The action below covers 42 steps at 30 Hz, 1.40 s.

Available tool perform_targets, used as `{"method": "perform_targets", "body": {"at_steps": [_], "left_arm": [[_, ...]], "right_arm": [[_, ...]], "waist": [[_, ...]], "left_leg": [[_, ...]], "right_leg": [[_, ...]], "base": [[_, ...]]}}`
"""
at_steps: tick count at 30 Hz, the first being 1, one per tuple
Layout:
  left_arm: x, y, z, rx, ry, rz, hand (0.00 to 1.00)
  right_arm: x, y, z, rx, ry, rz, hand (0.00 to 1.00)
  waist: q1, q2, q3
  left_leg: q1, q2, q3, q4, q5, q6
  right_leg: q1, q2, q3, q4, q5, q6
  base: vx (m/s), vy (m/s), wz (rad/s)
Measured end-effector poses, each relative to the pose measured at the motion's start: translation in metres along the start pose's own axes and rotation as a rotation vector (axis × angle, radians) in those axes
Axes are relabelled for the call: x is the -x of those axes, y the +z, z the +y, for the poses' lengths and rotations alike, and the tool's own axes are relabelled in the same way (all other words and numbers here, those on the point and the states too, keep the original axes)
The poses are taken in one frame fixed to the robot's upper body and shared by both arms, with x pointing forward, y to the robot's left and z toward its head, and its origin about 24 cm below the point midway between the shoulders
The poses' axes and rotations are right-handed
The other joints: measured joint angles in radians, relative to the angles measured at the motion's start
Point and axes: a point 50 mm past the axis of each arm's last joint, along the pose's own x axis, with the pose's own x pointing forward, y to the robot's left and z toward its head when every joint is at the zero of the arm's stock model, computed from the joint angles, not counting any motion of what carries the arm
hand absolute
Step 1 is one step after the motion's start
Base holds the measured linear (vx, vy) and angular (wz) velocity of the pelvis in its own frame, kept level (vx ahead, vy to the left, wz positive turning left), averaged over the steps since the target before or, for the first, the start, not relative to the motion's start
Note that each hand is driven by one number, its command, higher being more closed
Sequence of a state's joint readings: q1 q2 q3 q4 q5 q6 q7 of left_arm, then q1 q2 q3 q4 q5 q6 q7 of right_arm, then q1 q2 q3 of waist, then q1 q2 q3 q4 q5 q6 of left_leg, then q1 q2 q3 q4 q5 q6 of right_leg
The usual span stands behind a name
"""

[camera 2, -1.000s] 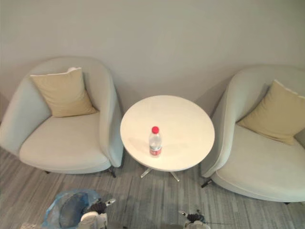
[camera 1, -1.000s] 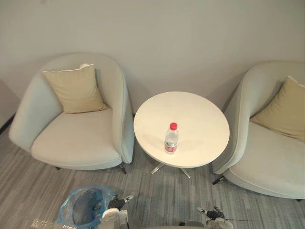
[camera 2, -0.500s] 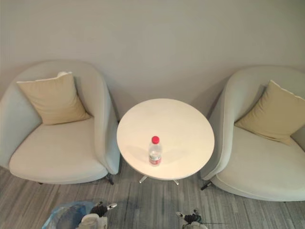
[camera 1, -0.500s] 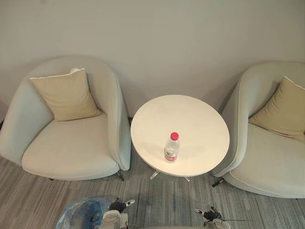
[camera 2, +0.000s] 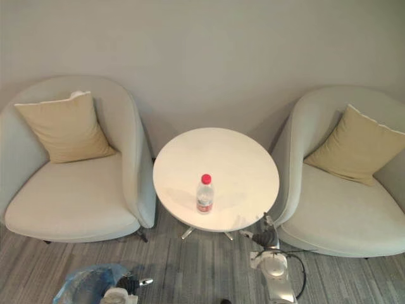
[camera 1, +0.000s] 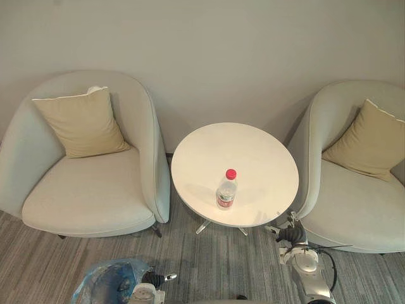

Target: Gather rubbish on tea table into small bin, then transfer packed bag to large trash can.

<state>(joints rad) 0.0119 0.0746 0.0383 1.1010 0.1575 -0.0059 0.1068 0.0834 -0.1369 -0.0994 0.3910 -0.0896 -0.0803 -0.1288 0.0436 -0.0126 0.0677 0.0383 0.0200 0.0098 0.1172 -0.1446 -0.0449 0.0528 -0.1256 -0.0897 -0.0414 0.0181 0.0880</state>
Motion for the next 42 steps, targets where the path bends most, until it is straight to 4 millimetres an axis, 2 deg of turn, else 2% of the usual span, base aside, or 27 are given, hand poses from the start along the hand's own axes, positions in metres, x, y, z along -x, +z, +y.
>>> {"method": "perform_targets", "body": {"at_steps": [6, 12, 19, 23, 29, 32, 33, 36, 38, 42], "left_arm": [[0.000, 0.004, -0.001, -0.024, -0.008, -0.022, 0.00], [0.000, 0.008, 0.000, -0.022, -0.004, -0.040, 0.00], [-0.001, 0.022, 0.003, -0.018, 0.007, -0.095, 0.00], [-0.002, 0.030, 0.004, -0.008, 0.015, -0.116, 0.00], [-0.003, 0.041, 0.006, 0.019, 0.040, -0.150, 0.00], [-0.003, 0.042, 0.008, 0.032, 0.043, -0.154, 0.00], [-0.002, 0.043, 0.008, 0.038, 0.044, -0.157, 0.00], [-0.002, 0.044, 0.008, 0.072, 0.052, -0.155, 0.00], [-0.002, 0.046, 0.006, 0.085, 0.056, -0.164, 0.00], [-0.001, 0.048, 0.005, 0.091, 0.061, -0.173, 0.00]], "right_arm": [[-0.010, 0.024, -0.002, 0.107, 0.050, -0.105, 0.00], [-0.018, 0.041, 0.005, 0.139, 0.088, -0.165, 0.00], [-0.030, 0.071, 0.021, 0.144, 0.124, -0.260, 0.00], [-0.034, 0.083, 0.026, 0.141, 0.127, -0.296, 0.00], [-0.040, 0.089, 0.030, 0.117, 0.096, -0.294, 0.00], [-0.039, 0.092, 0.036, 0.086, 0.089, -0.300, 0.00], [-0.039, 0.095, 0.039, 0.046, 0.087, -0.302, 1.00], [-0.039, 0.099, 0.043, -0.026, 0.052, -0.299, 1.00], [-0.039, 0.100, 0.044, -0.078, 0.027, -0.294, 1.00], [-0.038, 0.100, 0.046, -0.104, 0.024, -0.288, 1.00]], "waist": [[0.000, 0.014, 0.017], [0.010, 0.028, 0.030], [0.020, 0.037, 0.094], [0.037, 0.046, 0.119], [0.067, 0.064, 0.163], [0.070, 0.064, 0.174], [0.074, 0.064, 0.175], [0.080, 0.064, 0.181], [0.096, 0.064, 0.181], [0.110, 0.064, 0.181]], "left_leg": [[-0.002, -0.001, -0.062, -0.043, 0.036, -0.015], [-0.023, -0.004, -0.103, -0.041, 0.041, -0.016], [-0.062, -0.010, -0.157, -0.025, 0.043, -0.016], [-0.102, -0.016, -0.190, -0.005, 0.044, -0.016], [-0.145, -0.019, -0.240, 0.007, 0.048, -0.024], [-0.149, -0.020, -0.253, 0.007, 0.049, -0.025], [-0.157, -0.019, -0.258, 0.007, 0.051, -0.027], [-0.169, -0.019, -0.268, 0.006, 0.053, -0.031], [-0.173, -0.018, -0.270, 0.006, 0.054, -0.033], [-0.174, -0.018, -0.273, 0.006, 0.055, -0.034]], "right_leg": [[0.000, 0.002, -0.041, -0.009, 0.005, -0.003], [0.002, 0.003, -0.072, -0.014, 0.006, -0.003], [-0.001, 0.003, -0.114, -0.015, 0.005, -0.004], [-0.018, 0.003, -0.142, -0.014, 0.002, -0.010], [-0.039, 0.003, -0.186, 0.006, -0.013, -0.013], [-0.042, 0.002, -0.202, 0.018, -0.025, -0.015], [-0.053, 0.001, -0.206, 0.032, -0.033, -0.015], [-0.061, 0.001, -0.219, 0.041, -0.042, -0.013], [-0.063, -0.001, -0.229, 0.049, -0.053, -0.012], [-0.063, -0.002, -0.236, 0.053, -0.059, -0.011]], "base": [[-0.07, -0.044, 0.23], [0.00, -0.013, 0.15], [0.01, -0.003, 0.19], [0.00, -0.001, 0.21], [-0.01, -0.005, 0.25], [0.01, -0.003, 0.18], [0.01, -0.001, 0.12], [0.02, 0.001, 0.16], [0.03, 0.005, 0.12], [0.02, 0.006, 0.06]]}}
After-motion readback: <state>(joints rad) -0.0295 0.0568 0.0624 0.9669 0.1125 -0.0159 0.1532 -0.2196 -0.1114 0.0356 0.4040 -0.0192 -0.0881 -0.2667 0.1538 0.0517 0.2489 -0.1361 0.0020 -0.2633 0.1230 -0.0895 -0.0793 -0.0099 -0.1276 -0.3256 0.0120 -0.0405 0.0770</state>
